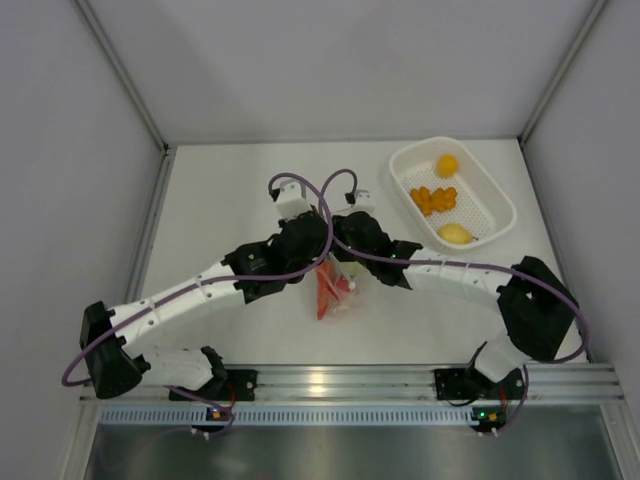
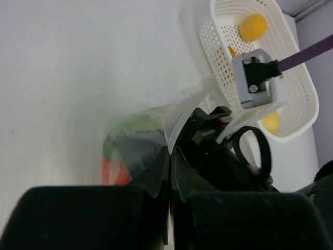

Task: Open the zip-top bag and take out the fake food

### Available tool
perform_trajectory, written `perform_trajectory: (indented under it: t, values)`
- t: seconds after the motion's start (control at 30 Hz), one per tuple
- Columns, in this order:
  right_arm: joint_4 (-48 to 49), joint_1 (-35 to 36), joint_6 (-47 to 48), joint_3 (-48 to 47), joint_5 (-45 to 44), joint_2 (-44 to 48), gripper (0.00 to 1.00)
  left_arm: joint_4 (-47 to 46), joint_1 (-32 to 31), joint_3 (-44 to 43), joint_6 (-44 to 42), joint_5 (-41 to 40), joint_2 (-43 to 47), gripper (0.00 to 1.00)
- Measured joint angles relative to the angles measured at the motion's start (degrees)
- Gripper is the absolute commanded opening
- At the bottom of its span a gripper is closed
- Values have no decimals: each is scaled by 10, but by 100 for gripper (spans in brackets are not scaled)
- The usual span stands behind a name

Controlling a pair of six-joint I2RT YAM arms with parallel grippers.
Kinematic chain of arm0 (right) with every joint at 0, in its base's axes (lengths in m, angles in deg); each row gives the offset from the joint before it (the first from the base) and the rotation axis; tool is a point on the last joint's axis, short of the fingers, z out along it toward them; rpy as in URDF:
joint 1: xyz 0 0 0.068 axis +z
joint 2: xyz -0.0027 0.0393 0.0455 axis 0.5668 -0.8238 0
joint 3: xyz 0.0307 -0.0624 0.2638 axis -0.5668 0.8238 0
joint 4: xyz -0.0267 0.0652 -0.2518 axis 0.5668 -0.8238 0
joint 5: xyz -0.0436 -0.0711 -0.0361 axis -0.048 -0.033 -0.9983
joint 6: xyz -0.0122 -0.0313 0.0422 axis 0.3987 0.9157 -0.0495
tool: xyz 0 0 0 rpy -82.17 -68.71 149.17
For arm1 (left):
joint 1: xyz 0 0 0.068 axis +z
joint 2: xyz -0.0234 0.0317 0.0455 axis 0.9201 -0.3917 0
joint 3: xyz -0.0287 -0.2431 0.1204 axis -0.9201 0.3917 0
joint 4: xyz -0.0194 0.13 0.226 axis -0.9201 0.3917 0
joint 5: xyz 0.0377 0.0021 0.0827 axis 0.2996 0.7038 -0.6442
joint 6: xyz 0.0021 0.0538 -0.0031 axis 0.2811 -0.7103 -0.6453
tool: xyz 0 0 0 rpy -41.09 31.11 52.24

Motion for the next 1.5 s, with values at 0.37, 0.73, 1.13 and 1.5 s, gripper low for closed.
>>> perform_trajectory:
  t: [0.37, 0.73, 1.13, 1.5]
  values:
    - [71, 18, -22, 8, -29, -81, 2, 0, 0, 15, 2, -2, 0, 0]
    - [103, 27, 14, 55, -33, -14, 0, 1, 0, 28, 2, -23, 9, 0]
    - [125, 41, 75, 108, -37, 176, 0, 1, 4, 31, 2, -27, 16, 0]
    - [69, 39, 149, 81, -59, 303, 0, 1, 5, 33, 4, -25, 16, 0]
